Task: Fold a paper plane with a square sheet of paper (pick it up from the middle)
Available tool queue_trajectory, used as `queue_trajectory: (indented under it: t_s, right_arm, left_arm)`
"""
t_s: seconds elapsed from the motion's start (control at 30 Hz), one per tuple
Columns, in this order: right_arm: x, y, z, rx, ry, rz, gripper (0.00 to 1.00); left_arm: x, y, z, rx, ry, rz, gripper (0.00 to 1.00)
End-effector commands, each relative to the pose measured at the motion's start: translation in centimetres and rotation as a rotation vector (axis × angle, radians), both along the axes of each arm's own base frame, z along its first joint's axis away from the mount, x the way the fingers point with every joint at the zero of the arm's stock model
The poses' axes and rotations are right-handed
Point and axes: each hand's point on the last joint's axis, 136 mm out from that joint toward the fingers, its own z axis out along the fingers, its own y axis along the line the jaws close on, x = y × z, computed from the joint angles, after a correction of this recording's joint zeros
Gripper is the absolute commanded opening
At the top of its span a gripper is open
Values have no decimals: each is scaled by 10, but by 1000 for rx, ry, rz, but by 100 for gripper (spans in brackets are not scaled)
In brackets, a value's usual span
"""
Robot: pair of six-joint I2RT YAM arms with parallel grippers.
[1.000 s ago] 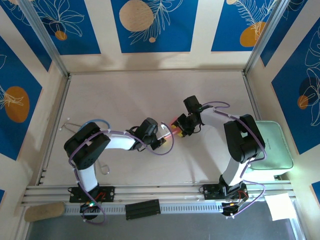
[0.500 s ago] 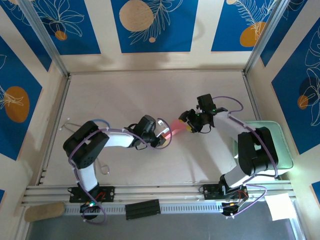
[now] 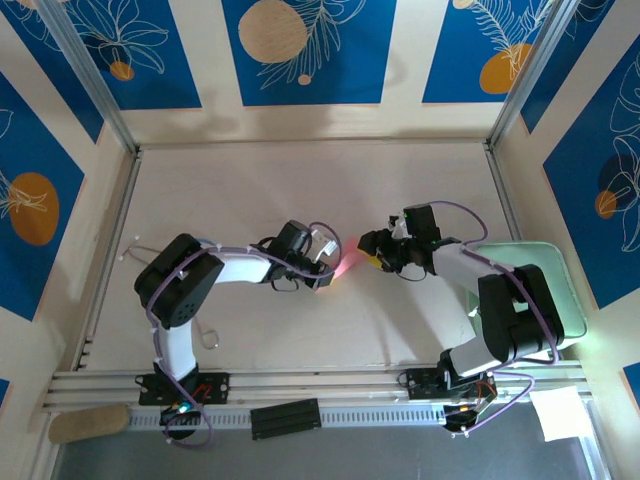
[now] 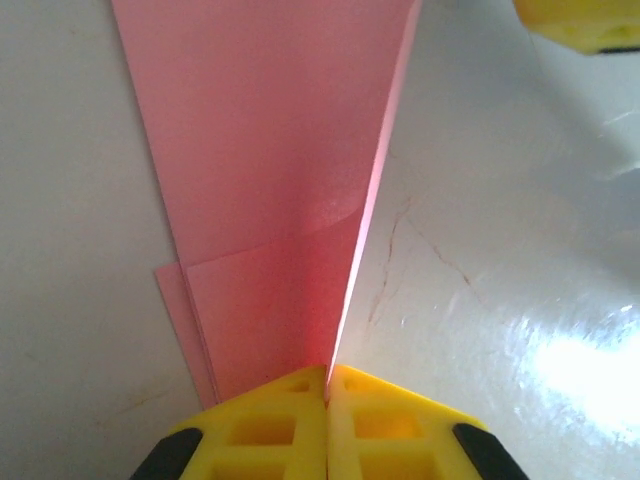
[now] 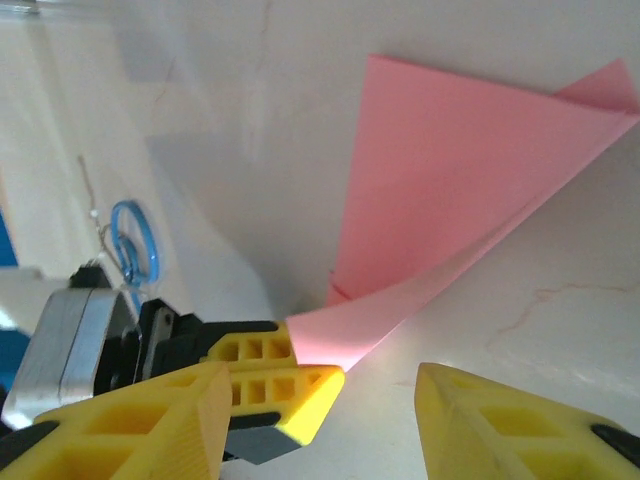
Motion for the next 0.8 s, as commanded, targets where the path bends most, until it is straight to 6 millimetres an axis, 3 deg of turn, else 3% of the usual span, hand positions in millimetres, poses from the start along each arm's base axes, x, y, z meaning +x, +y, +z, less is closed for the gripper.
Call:
queue_trajectory:
  t_s: [0.0, 0.77]
  right_arm:
    - [2, 12, 9, 61, -79, 81, 51]
    - [18, 55, -20, 117, -45, 242, 46]
  left_arm:
    - [-1, -7, 8, -58, 137, 36, 6]
    - [12, -11, 2, -141, 425, 243, 3]
